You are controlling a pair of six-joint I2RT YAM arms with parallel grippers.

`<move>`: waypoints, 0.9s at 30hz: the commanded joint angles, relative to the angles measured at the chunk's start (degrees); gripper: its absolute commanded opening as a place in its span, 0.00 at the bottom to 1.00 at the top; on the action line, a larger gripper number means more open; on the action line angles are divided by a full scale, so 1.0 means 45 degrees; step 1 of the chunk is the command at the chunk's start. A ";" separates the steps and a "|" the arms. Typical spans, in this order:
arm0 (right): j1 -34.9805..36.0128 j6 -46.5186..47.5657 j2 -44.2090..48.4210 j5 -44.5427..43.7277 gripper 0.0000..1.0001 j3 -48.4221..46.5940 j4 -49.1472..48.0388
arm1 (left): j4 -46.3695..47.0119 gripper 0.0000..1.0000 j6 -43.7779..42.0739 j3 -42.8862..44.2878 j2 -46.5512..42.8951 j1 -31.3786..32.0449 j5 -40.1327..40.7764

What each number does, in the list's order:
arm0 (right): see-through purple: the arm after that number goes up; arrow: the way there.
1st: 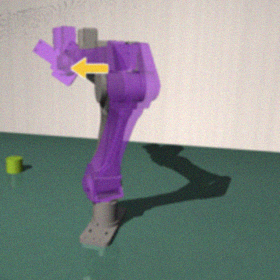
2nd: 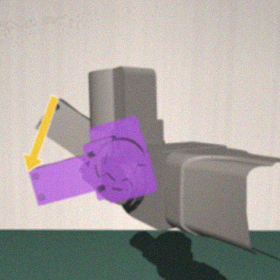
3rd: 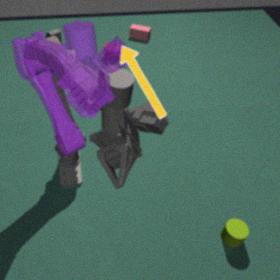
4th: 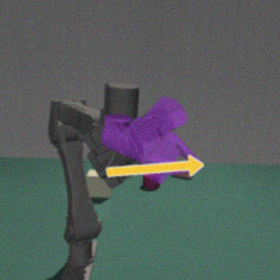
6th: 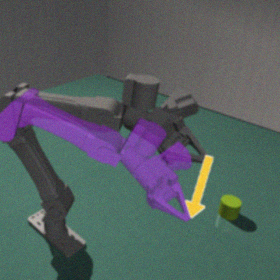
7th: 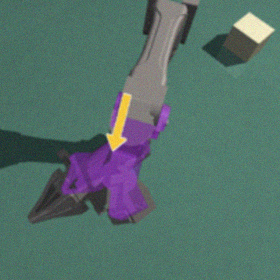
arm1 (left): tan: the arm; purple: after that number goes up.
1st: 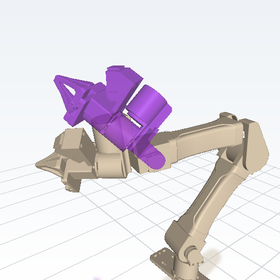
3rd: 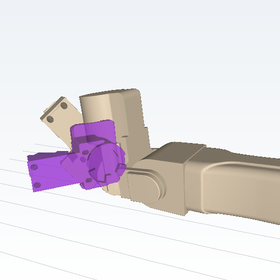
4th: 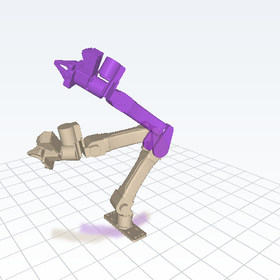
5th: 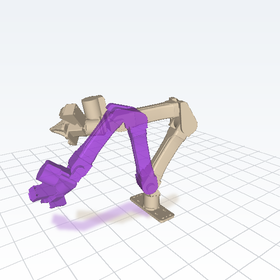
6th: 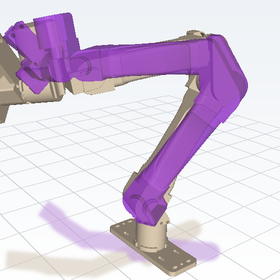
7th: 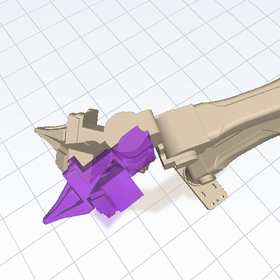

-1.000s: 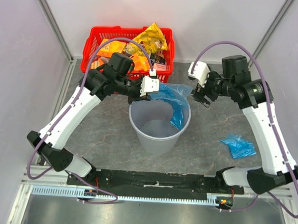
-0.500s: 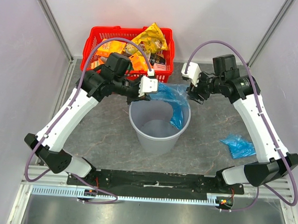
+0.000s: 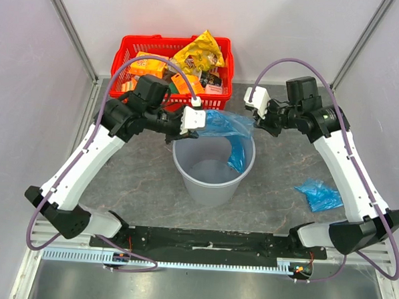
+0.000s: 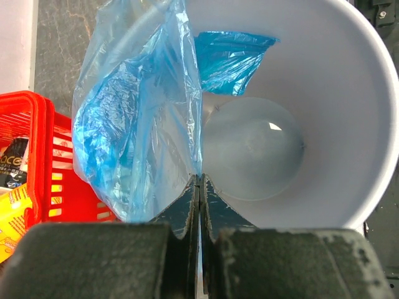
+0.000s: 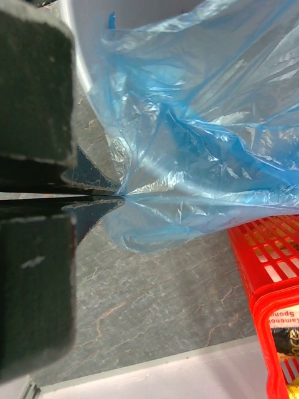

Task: Put the trash bags into the trash bin
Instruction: Place the trash bag in the trash bin.

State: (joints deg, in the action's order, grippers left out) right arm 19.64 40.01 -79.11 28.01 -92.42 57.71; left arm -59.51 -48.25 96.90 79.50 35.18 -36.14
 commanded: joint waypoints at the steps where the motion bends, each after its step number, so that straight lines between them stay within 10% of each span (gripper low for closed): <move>1: -0.0028 -0.0219 0.0958 -0.0267 0.00 0.0069 -0.0228 | 0.0313 0.02 0.0390 -0.0264 -0.0850 0.0054 -0.0270; 27: -0.0028 -0.0882 0.3790 -0.0522 0.00 0.1983 0.0007 | -0.0312 0.02 0.1112 -0.2373 -0.3468 0.0054 -0.0758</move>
State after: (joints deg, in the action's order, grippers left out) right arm 19.66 37.89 -64.29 25.78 -84.64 57.91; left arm -60.16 -45.60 86.74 66.28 35.22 -36.69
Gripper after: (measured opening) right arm 0.007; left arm 0.023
